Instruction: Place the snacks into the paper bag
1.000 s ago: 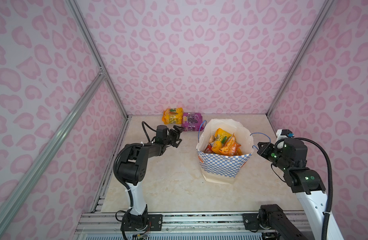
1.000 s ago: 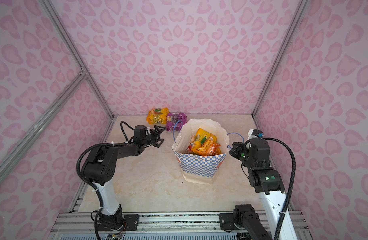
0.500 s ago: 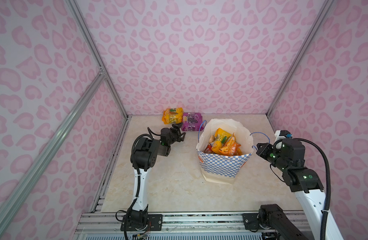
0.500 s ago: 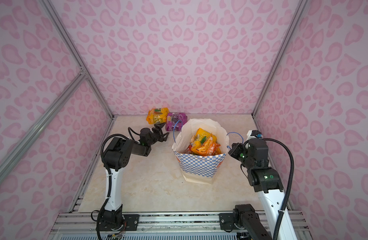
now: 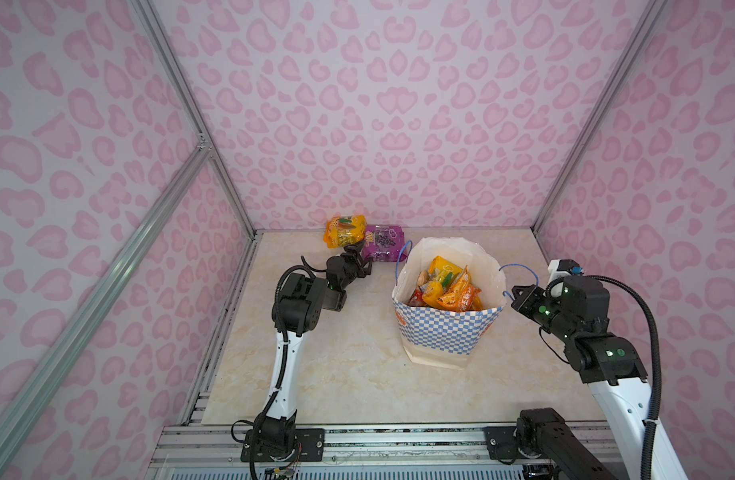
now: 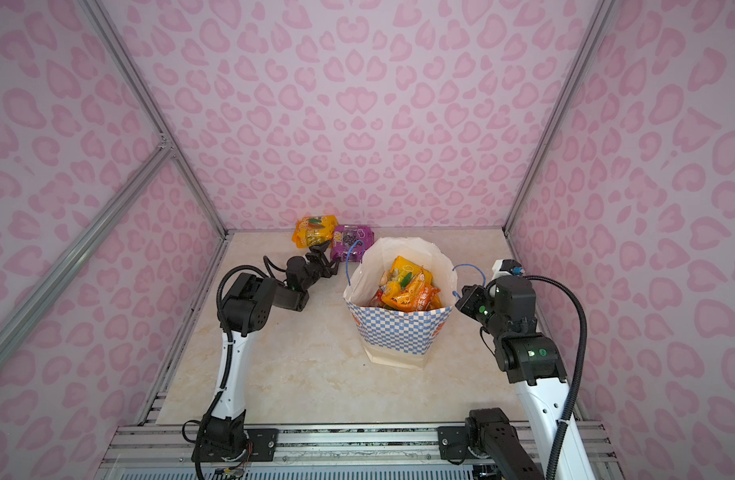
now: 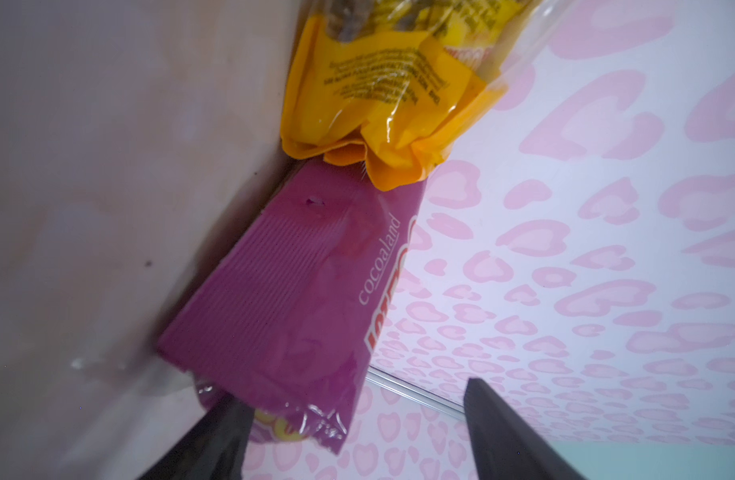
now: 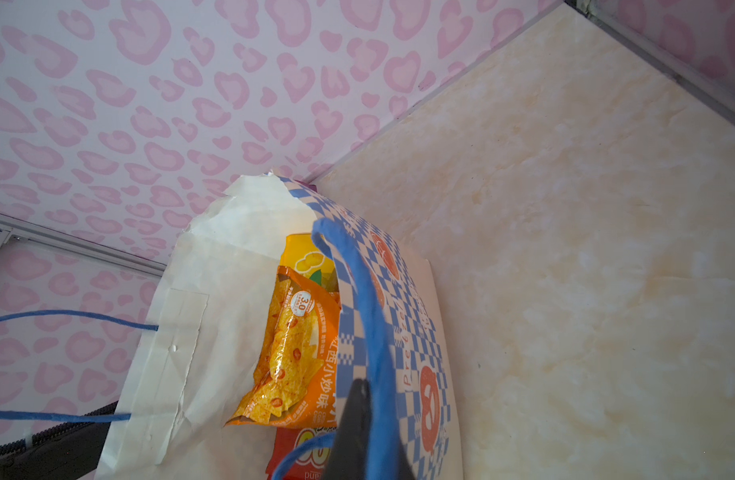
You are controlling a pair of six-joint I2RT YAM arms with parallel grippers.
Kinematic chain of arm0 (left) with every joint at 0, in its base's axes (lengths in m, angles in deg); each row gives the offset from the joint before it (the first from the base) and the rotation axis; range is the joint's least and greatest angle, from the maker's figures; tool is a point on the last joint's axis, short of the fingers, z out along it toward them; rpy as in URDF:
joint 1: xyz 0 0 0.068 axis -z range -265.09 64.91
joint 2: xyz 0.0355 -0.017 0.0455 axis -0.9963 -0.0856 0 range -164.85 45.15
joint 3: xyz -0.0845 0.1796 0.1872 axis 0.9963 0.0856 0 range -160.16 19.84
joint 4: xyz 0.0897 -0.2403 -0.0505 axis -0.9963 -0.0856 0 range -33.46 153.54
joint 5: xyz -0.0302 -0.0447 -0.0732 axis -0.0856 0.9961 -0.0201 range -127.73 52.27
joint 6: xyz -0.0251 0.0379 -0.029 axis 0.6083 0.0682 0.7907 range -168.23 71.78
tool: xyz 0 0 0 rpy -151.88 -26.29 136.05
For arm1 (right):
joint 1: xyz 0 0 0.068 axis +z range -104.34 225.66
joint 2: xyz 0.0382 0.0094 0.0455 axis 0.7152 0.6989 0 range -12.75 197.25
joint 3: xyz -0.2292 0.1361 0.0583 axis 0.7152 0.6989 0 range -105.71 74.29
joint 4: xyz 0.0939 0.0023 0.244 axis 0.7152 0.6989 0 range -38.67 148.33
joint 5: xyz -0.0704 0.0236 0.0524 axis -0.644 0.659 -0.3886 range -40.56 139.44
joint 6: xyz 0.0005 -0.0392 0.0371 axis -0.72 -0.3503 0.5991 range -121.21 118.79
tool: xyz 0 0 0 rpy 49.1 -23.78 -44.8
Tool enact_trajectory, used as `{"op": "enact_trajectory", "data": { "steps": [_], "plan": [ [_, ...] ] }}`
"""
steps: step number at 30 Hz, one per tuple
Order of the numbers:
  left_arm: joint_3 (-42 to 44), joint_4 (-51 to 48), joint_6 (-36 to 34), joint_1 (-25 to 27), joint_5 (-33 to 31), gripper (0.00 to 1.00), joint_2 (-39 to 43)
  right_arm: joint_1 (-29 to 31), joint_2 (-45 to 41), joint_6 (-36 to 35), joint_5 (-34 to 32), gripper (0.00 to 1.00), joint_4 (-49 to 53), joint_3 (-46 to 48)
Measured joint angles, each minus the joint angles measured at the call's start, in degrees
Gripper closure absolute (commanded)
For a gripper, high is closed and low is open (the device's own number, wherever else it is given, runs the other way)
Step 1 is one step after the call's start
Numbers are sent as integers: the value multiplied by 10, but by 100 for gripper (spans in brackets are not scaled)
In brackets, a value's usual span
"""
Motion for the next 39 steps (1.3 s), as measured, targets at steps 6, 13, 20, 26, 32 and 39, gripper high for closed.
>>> {"op": "enact_trajectory", "data": {
  "steps": [6,13,20,26,32,39],
  "plan": [
    [-34,7,16,-4,-6,24,-23,3,0,0,0,100,8,0],
    [-34,21,31,-19,-16,26,-24,7,7,0,0,100,15,-3],
    [-53,18,33,-24,-20,27,-33,13,14,1,0,100,20,-3],
    [-62,9,31,-23,-31,33,-42,18,20,2,0,100,20,-3],
    [-86,-3,29,-23,-49,42,-54,24,22,5,-2,100,20,-3],
    [-122,-23,17,-19,-67,55,-72,26,17,5,-7,100,23,1]
  ]
}}
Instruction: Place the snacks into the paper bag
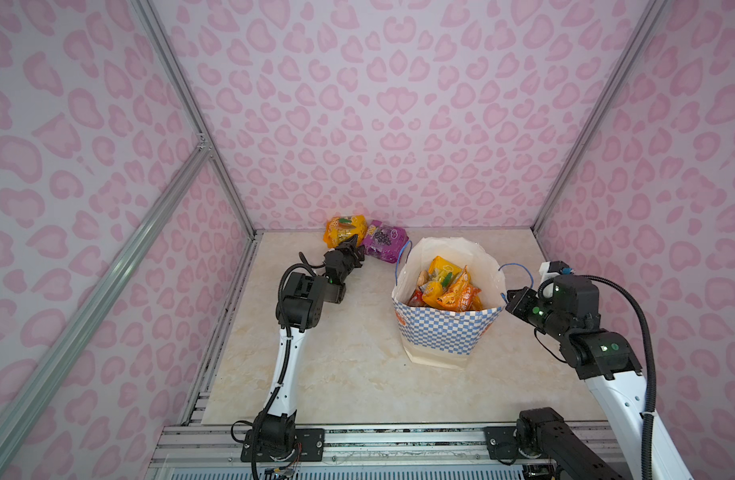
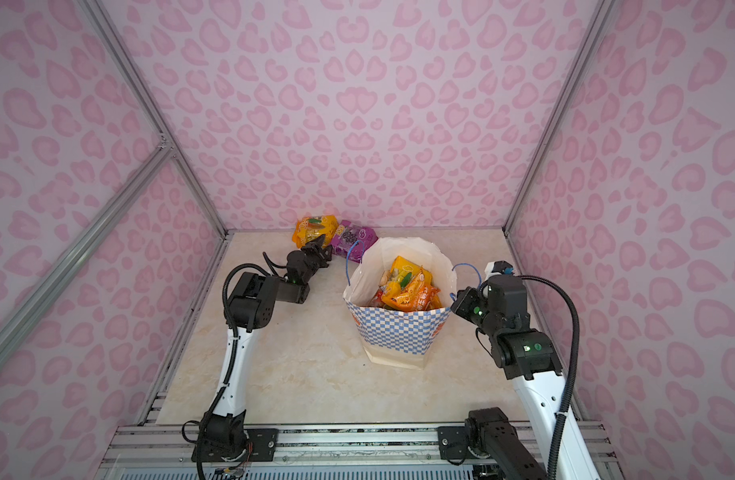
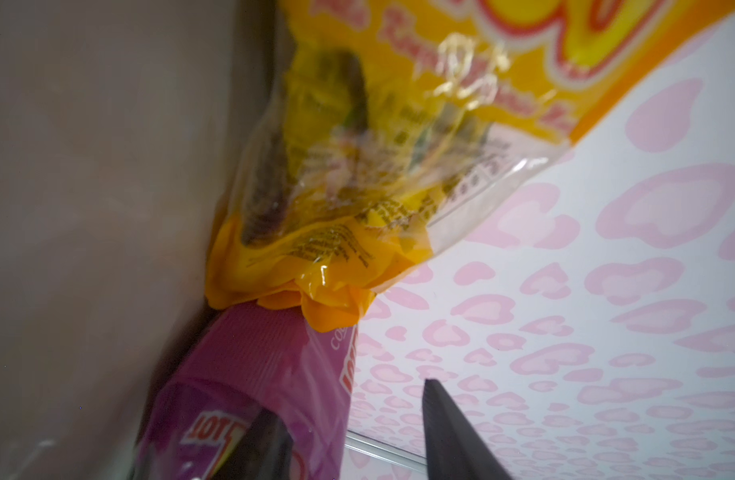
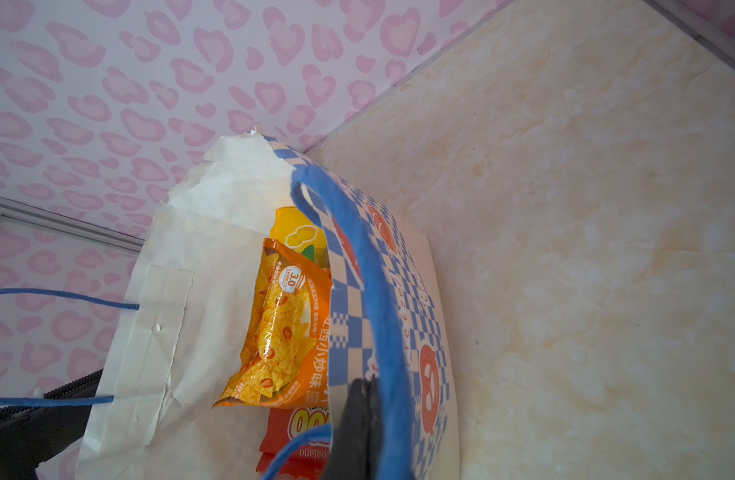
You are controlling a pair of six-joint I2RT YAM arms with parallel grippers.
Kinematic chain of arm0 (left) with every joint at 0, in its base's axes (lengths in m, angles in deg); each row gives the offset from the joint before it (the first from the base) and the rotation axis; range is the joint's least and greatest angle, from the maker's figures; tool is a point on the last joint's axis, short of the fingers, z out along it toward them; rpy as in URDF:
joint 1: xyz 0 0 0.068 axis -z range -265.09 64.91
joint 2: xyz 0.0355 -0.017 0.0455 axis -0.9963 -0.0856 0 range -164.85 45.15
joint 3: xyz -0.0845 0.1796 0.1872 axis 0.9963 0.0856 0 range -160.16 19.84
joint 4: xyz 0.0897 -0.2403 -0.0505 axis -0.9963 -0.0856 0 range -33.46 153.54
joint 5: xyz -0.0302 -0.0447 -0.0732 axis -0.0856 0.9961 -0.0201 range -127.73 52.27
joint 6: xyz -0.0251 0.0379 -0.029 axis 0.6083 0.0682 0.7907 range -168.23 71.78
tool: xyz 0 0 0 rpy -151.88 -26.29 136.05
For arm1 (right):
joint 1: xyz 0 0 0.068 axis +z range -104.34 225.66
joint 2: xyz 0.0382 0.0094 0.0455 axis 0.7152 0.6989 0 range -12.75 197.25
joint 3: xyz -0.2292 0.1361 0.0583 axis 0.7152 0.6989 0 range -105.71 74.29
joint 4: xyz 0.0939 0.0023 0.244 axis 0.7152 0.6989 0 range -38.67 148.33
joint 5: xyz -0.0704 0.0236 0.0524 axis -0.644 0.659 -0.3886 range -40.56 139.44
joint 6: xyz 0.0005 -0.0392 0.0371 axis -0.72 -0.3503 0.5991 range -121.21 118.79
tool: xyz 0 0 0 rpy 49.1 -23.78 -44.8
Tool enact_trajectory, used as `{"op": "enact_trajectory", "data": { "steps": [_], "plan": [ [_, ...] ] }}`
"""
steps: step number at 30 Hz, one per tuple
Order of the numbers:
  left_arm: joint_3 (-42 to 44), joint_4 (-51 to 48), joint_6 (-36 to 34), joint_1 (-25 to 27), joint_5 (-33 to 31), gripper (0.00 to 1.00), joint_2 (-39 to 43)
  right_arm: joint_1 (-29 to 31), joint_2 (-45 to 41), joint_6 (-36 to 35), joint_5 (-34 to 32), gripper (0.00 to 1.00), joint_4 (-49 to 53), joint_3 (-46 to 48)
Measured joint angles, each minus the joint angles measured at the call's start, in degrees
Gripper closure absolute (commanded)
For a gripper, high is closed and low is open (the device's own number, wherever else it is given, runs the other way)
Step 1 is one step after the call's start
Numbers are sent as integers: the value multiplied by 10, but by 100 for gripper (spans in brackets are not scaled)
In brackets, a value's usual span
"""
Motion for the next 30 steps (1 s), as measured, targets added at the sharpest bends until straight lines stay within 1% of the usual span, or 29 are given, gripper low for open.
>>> {"op": "enact_trajectory", "data": {
  "steps": [3,4,6,11,15,18,20,26,30],
  "plan": [
    [-14,-5,-6,2,-3,65,-9,1,-2,0,0,100,1,3],
    [-20,-5,-8,2,-3,71,-13,2,-3,0,-1,100,1,4],
    [-29,-4,-15,3,-3,79,-20,2,-5,1,-5,100,1,6],
    [-32,3,-30,3,-3,96,-27,2,-7,6,-7,100,1,11],
    [-15,28,-28,2,13,96,-23,2,-11,6,-9,100,2,16],
    [19,34,-21,-2,26,96,-2,2,-16,6,-9,100,2,18],
    [60,33,-19,-4,33,96,25,2,-20,6,-13,100,5,19],
    [224,32,-23,-11,50,96,134,2,-25,5,-15,100,7,27],
    [347,66,-35,-20,62,96,200,2,-27,6,-15,100,3,32]
  ]
}}
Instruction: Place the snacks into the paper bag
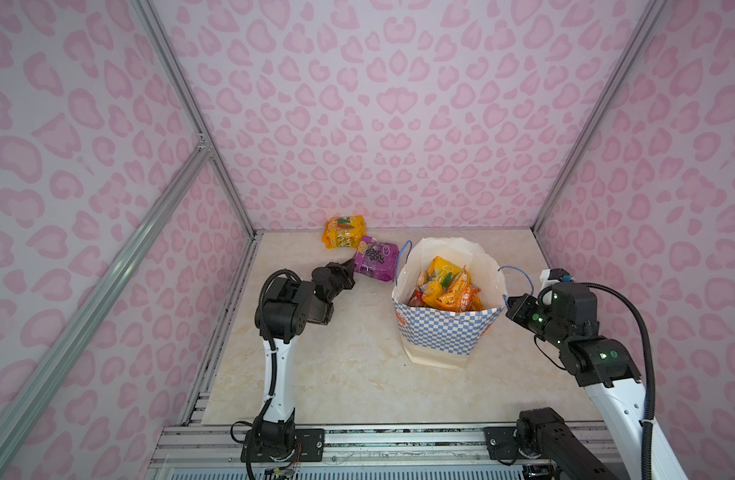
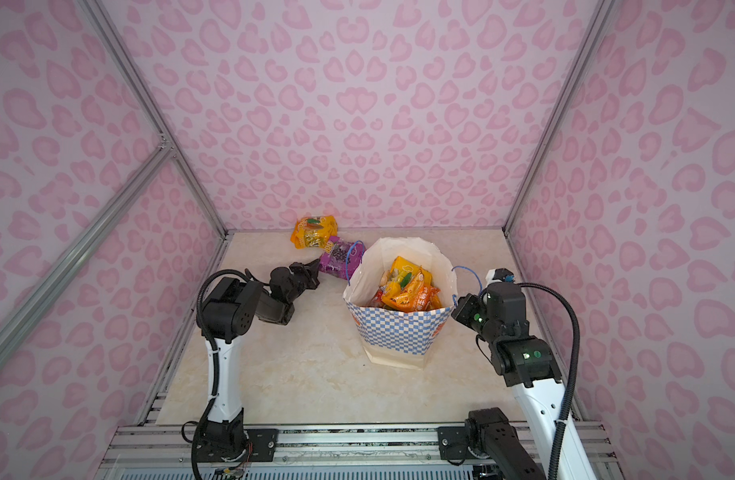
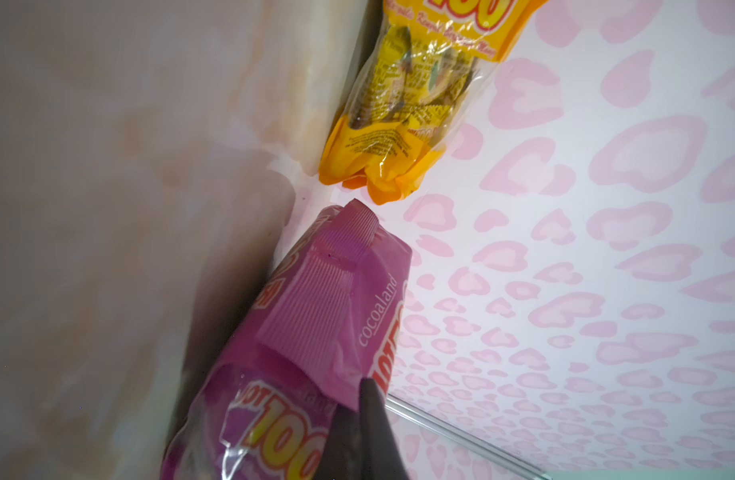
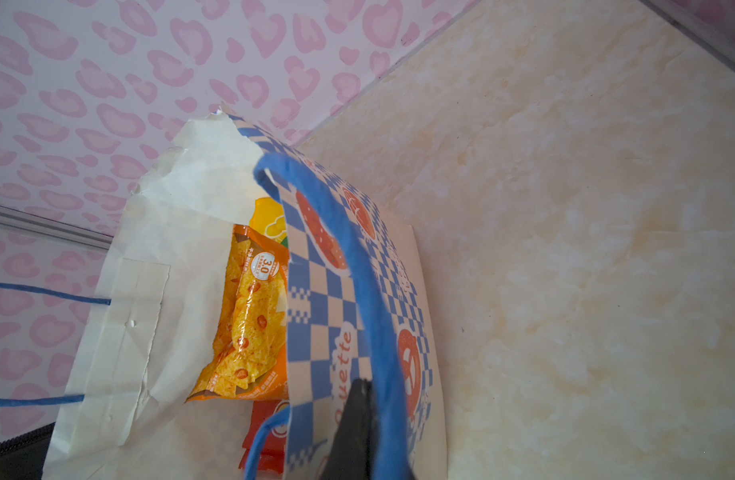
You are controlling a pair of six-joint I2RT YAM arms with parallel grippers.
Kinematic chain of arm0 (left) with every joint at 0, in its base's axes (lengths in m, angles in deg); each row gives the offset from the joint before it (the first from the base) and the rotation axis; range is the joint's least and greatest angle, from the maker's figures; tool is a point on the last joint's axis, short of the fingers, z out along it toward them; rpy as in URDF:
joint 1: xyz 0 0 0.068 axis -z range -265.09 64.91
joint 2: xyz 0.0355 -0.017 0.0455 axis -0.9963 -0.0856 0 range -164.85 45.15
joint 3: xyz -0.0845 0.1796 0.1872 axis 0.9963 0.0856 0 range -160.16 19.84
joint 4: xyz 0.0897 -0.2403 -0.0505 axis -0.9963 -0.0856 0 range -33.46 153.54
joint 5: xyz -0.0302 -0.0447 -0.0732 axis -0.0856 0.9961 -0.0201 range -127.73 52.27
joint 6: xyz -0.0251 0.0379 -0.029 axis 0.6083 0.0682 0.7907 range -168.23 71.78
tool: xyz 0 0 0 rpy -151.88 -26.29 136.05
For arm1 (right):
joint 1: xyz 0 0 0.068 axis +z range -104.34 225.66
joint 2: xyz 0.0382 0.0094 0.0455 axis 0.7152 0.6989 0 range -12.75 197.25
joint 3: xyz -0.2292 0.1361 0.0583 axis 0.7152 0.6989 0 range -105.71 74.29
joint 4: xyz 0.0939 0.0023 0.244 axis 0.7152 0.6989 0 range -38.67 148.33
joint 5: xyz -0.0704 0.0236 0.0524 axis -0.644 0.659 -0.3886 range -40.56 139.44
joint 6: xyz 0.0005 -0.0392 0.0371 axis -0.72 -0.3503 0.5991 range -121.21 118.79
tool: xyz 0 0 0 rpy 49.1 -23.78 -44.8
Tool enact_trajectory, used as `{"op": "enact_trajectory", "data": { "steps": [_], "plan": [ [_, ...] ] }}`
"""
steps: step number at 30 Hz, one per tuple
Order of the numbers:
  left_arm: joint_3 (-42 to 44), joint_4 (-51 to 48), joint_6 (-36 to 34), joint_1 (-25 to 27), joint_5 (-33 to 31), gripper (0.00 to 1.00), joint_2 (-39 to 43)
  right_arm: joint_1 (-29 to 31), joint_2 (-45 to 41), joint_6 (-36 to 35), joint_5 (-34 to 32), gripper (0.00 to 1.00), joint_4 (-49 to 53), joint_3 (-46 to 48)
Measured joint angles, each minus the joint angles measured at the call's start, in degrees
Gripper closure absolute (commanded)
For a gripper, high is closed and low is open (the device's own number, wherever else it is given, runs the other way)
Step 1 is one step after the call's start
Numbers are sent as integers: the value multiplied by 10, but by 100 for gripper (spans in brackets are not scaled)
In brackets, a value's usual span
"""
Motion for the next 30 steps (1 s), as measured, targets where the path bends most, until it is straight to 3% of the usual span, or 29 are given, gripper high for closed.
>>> {"op": "enact_trajectory", "data": {
  "steps": [11,12,14,18,19,20,24,30],
  "plan": [
    [280,73,-54,-3,33,95,156,1,-3,5,18,100,-32,29],
    [293,72,-64,-2,37,89,167,1,-3,5,19,100,-34,29],
    [302,68,-84,-1,43,68,175,1,-4,5,21,100,-35,29],
    [298,64,-110,2,51,23,171,1,-7,6,22,100,-37,31],
    [298,59,-118,4,51,7,174,1,-9,6,22,100,-36,32],
    [300,50,-124,6,51,2,180,1,-11,5,22,100,-36,32],
    [309,-33,-176,12,50,2,257,1,-18,5,21,100,-35,32],
    [214,-349,-336,40,-4,2,401,1,-15,5,21,100,-39,37]
  ]
}}
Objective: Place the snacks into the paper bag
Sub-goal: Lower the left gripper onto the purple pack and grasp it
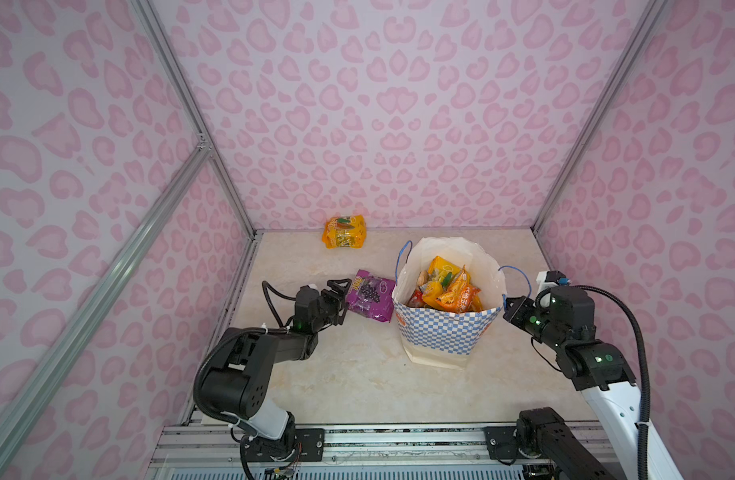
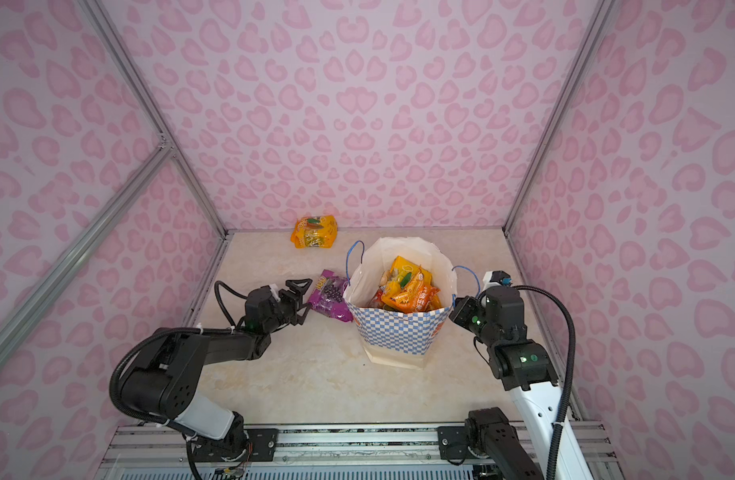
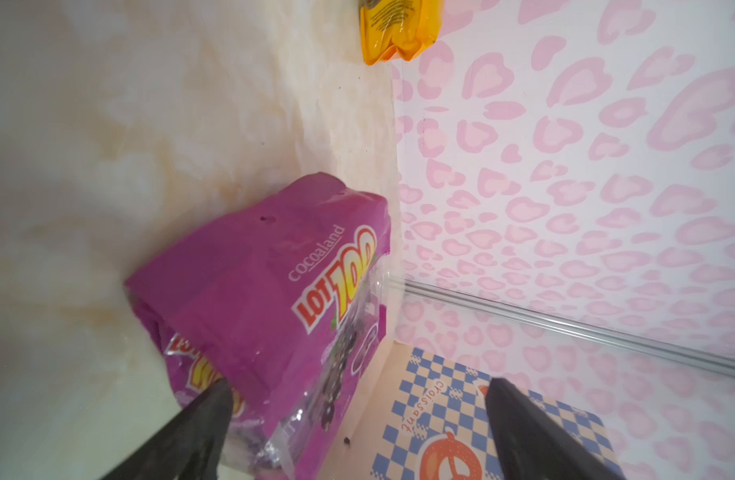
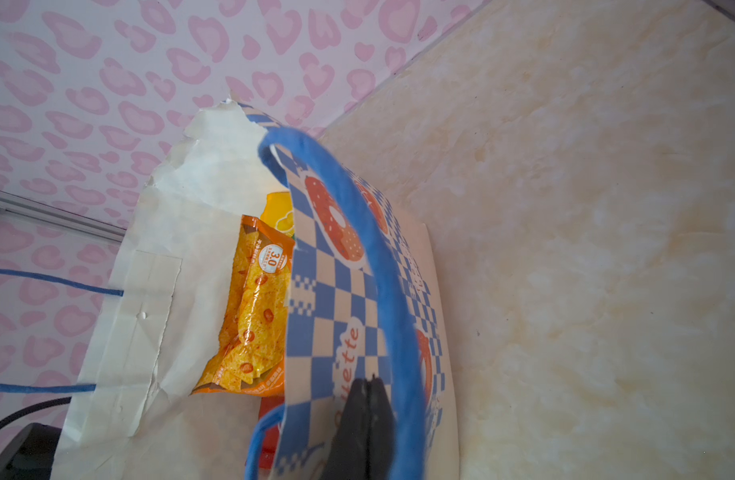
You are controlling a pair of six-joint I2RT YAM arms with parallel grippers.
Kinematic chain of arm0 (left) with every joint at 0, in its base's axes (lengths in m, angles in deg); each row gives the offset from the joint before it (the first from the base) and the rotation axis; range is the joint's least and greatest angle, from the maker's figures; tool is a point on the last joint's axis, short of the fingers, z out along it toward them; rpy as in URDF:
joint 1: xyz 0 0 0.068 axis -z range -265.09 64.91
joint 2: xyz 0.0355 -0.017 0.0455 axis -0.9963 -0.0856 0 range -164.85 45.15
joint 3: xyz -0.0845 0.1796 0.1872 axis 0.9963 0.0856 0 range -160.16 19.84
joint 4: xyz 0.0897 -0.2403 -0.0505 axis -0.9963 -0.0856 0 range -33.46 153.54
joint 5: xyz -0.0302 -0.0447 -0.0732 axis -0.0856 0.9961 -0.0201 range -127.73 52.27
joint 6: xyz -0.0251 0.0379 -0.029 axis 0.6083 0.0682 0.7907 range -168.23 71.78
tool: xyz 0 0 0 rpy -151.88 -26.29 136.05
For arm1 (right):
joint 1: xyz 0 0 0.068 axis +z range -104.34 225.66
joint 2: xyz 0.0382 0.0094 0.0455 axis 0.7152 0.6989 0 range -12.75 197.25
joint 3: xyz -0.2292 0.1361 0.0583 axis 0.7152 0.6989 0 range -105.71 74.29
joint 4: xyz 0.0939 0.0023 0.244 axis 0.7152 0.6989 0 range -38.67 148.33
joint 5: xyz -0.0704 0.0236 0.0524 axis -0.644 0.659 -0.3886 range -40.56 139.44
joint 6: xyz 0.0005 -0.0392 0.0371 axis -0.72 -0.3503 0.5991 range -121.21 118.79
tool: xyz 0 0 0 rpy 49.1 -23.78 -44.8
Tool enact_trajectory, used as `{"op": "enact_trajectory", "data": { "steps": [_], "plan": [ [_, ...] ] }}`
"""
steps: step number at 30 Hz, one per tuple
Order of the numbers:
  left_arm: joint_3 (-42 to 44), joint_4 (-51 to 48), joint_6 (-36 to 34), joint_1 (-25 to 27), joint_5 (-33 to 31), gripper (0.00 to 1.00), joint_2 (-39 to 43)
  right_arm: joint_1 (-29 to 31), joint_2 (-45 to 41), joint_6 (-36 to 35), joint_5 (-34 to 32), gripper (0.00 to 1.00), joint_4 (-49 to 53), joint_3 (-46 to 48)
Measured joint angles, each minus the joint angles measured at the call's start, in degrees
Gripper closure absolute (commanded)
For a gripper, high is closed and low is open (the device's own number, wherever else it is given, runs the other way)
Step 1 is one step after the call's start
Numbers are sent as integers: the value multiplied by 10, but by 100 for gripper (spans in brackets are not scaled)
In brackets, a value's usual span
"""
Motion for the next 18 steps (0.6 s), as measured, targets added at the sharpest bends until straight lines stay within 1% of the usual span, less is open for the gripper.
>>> {"op": "enact_trajectory", "data": {
  "steps": [4,8,10,14,16,18],
  "plan": [
    [-99,-198,-114,29,-52,2,19,0,3,0,0,100,-9,4],
    [-168,-353,-205,42,-112,3,6,0,-5,0,0,100,-9,4],
    [-216,-414,-260,50,-138,3,-23,0,-9,0,0,100,-9,4],
    [-332,-501,-383,55,-145,2,-106,0,-11,0,-2,100,-6,5],
    [-368,-529,-431,53,-144,2,-136,0,-11,0,-2,100,-4,5],
    [-385,-553,-466,50,-145,3,-154,0,-12,-1,-2,100,0,4]
  ]
}}
